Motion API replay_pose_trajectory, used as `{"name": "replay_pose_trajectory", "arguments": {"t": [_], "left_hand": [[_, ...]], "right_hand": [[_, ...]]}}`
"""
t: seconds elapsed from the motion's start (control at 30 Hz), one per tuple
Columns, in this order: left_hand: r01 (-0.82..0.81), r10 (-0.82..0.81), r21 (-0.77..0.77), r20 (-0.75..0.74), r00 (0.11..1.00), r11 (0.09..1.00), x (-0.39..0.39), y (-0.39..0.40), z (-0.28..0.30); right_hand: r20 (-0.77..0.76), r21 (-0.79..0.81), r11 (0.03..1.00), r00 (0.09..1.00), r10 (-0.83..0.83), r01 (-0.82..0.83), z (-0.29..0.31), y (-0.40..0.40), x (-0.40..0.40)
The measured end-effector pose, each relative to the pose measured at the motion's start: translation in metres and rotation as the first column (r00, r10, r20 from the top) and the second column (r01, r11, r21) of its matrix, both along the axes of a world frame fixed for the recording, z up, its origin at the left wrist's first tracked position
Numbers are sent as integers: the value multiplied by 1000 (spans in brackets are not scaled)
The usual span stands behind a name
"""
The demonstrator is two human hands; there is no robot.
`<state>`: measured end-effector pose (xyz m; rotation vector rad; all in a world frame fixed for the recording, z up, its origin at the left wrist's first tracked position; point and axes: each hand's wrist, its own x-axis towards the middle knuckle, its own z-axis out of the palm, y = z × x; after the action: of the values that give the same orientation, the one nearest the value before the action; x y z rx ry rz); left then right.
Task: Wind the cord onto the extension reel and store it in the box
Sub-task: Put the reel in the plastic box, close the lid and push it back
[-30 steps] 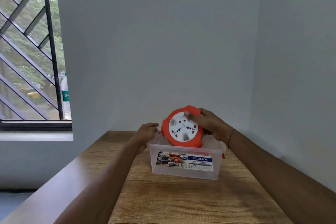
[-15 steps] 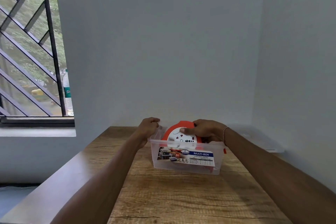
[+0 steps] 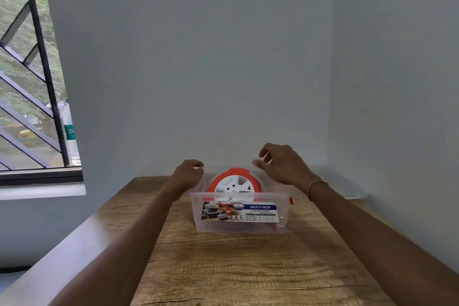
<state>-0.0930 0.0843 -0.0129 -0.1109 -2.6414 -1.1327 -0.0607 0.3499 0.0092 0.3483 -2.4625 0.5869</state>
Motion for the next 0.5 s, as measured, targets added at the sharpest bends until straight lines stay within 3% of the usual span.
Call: {"name": "replay_pose_trajectory", "arguments": {"t": [0.07, 0.13, 0.33, 0.5], "left_hand": [[-19, 2, -200, -84, 996, 980, -2, 5, 7], [14, -61, -271, -167, 984, 963, 0, 23, 17], [238, -306, -294, -211, 929, 926, 2, 107, 34], [327, -393, -296, -200, 897, 897, 0, 161, 42]], "right_hand": [[-60, -66, 998, 998, 3, -7, -4, 29, -1], [-24, -67, 998, 1000, 13, -15, -14, 57, -3], [305, 179, 983, 947, -97, 43, -47, 127, 2], [361, 321, 944, 912, -194, 74, -66, 166, 5]]}}
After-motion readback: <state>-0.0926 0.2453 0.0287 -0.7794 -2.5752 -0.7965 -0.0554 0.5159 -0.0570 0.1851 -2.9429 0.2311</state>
